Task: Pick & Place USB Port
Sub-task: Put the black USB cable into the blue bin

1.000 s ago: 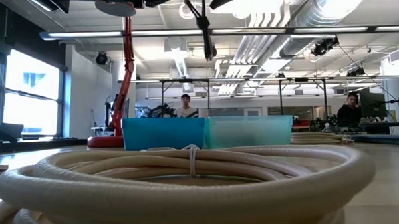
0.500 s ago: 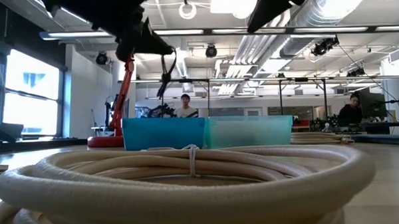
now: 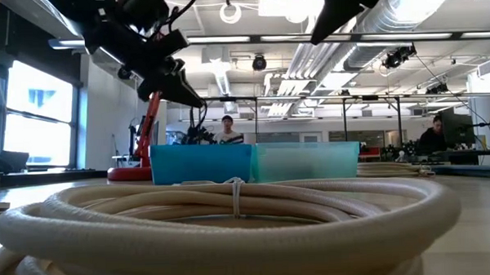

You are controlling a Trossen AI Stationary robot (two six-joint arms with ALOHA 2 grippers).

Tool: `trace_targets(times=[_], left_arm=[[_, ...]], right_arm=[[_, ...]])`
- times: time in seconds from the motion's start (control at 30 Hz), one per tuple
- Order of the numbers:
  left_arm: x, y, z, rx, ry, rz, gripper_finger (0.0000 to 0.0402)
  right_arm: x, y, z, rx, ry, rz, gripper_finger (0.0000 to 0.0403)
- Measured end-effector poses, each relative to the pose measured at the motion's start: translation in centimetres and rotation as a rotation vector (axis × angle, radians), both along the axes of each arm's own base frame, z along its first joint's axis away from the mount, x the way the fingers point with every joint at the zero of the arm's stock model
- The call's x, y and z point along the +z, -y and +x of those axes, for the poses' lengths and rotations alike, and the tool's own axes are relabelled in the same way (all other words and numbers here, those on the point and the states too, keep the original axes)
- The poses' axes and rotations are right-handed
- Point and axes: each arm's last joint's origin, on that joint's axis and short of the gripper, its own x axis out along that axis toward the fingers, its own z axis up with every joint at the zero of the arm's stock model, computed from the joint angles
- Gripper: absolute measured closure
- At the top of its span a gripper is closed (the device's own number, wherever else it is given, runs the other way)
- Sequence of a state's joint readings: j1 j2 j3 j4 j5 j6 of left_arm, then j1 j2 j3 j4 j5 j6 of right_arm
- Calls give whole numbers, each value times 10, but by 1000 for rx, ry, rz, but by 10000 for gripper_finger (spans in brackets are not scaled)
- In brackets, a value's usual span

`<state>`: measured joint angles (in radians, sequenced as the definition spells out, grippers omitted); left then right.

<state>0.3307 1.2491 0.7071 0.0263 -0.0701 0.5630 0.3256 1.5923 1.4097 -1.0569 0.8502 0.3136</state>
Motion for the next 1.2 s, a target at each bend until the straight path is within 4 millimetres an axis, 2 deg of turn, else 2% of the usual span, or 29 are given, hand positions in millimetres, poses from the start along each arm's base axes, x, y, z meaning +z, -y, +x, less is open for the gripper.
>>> trace_targets(times=[0.2,0.5,0.6,0.83,1.03,1.2], left_arm=[[-5,-11,1,9,0,-20,358],[-7,-11,3,-44,-13,-2,286],[-7,-11,3,-48,-10,0,263],[5,-7,-4,-39,51,-46,248],[27,4,-18,-169,158,-167,248],[34,17,-31,-288,159,-304,247]], right_arm=[[0,0,0,3,-3,16,194],[-1,0,-2,-14,-8,58,194],[-3,1,-6,-9,-62,61,194],[5,10,-31,-70,-178,36,194],[21,17,-53,-144,-140,63,194],[35,23,-72,-154,-135,94,194]])
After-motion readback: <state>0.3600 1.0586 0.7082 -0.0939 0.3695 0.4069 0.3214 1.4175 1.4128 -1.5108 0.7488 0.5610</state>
